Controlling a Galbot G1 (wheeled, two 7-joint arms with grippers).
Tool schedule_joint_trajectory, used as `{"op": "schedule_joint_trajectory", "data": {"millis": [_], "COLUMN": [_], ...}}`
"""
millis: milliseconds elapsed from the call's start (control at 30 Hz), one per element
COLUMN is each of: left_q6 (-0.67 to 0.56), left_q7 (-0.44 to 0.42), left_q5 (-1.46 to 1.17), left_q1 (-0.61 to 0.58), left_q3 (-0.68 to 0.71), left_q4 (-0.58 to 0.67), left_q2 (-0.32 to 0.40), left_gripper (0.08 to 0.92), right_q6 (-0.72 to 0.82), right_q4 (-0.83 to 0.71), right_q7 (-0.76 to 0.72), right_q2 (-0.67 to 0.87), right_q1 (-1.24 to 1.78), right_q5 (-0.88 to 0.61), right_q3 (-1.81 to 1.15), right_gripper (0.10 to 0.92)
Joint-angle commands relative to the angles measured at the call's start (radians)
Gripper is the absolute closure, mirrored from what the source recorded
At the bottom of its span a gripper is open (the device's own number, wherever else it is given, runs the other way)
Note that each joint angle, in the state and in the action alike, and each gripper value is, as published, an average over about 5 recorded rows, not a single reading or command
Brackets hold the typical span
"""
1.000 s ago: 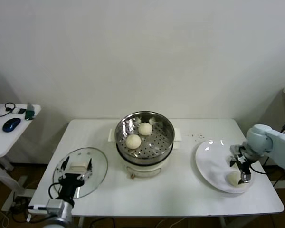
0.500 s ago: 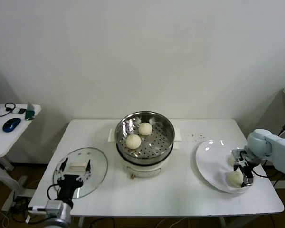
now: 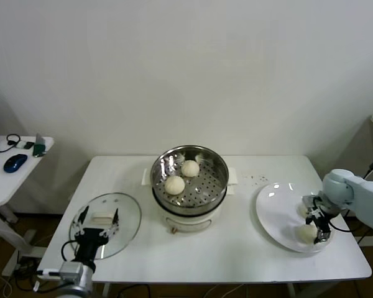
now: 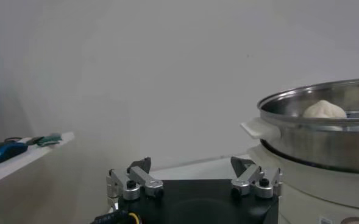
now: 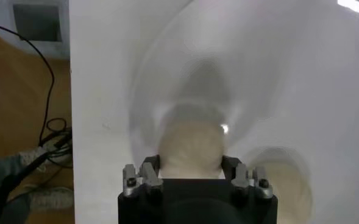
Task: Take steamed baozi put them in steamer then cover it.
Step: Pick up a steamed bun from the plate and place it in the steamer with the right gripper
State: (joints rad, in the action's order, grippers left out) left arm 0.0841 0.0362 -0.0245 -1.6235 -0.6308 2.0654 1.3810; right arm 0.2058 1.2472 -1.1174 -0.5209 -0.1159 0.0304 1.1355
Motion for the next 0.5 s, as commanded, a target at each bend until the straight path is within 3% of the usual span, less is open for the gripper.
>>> {"op": "schedule_joint_trajectory", "data": {"millis": [33, 500], "left_q6": [0.0, -0.002], "left_q7": [-0.004, -0.006], "left_q5": [0.003, 0.005], "left_q1": [-0.003, -0.012], "left_q3": [0.001, 0.005], "left_q4": [0.004, 0.012], "left_q2": [-0.003, -0.008], "left_gripper": [0.177, 0.177], "right_q6": [-0.032, -0.36], "right_q4": [0.014, 0.051], "right_q7": [-0.003, -0.044], "right_q2": [-0.009, -0.294], "right_q1": [-0.123, -0.707], "right_q5": [-0.038, -0.14], "right_q3": [0.073, 0.391], "right_gripper": [0.364, 0.357]}}
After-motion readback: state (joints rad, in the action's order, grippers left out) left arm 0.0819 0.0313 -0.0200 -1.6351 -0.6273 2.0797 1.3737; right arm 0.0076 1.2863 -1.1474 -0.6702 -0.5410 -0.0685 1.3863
